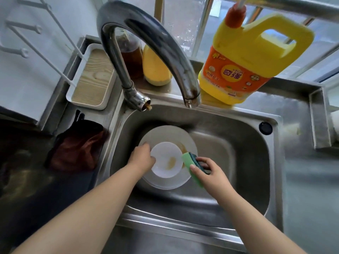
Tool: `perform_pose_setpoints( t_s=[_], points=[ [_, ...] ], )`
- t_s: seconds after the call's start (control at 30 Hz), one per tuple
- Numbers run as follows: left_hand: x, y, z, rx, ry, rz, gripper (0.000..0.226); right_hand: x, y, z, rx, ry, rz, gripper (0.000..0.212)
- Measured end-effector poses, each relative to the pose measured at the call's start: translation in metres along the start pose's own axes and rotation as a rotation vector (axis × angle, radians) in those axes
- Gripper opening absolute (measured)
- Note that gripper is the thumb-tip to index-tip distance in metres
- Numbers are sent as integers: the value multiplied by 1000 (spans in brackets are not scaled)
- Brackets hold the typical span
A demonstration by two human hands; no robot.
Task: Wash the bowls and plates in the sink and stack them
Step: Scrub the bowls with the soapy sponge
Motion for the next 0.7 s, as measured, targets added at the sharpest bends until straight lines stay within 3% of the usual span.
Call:
perform_pose_setpoints(
  t_s=[0.2,0.47,0.6,0.7],
  points=[
    [5,-9,-20,0,-61,-413,16,-12,-10,-13,67,-52,45,30],
    [35,-24,-58,-266,-28,-1020,25,-38,-29,-38,102,-144,197,20],
    [39,-31,-70,-318,38,-1150,40,-44,-39,-50,103,-151,190,19],
    [42,-36,-78,-346,74,-1185,31,-47,-47,-58,91,-142,180,19]
  ],
)
Point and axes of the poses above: each hand's wrist, its own z-axis towards the middle knuckle, its own y-axis out of the palm, x = y × z, the point moved 1 cm from there along z, towards the middle knuckle, and after that the axes turned 7 degrees about z, right-handed, at the moved point
